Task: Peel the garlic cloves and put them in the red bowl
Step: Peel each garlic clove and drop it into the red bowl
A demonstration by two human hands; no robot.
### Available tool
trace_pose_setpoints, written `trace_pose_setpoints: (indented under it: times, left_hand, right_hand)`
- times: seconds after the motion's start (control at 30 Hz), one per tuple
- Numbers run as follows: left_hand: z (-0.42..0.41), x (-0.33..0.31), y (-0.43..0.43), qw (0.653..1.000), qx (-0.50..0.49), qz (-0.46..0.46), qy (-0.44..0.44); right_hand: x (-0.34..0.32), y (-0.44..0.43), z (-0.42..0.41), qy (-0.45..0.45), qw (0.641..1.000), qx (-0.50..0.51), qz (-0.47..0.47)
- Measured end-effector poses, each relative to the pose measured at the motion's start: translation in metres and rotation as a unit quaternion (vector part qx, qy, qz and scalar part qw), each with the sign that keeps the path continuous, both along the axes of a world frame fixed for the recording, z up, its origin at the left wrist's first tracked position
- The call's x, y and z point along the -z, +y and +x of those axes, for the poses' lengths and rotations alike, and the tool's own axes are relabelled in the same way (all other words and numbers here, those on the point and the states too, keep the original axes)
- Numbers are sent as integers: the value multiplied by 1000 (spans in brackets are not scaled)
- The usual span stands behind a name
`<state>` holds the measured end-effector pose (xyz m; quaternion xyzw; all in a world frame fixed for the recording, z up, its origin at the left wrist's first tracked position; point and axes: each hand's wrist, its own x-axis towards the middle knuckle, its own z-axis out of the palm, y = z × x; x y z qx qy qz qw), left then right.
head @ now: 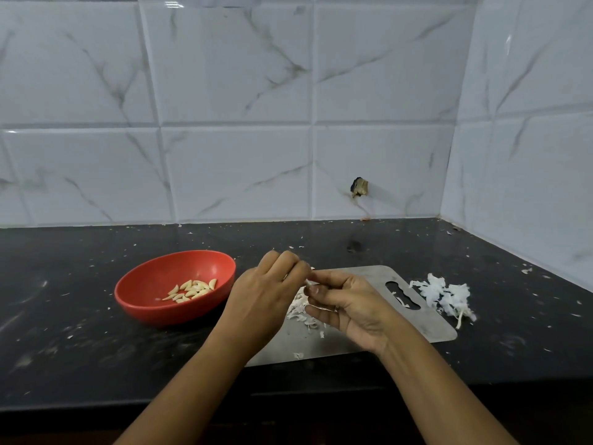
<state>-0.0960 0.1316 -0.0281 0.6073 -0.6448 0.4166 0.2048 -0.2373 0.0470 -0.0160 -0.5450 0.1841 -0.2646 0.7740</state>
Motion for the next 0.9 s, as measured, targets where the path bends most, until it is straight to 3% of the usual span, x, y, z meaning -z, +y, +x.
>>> trace_pose_setpoints:
  times: [0.13,0.47,0.67,0.9]
  left_hand:
    - [-4,5,0,999,2,23,39]
    - [-10,7,1,967,31,27,253]
    - [8,10,1,932,30,110,343]
    - [-1,4,-2,890,83,89,441]
  right_hand:
    - [3,4,3,-16,1000,-6,19]
    - [13,5,5,-90,991,23,98]
    - [12,-4,2,-47,997,66,15]
    - [13,-5,4,9,993,93,-78]
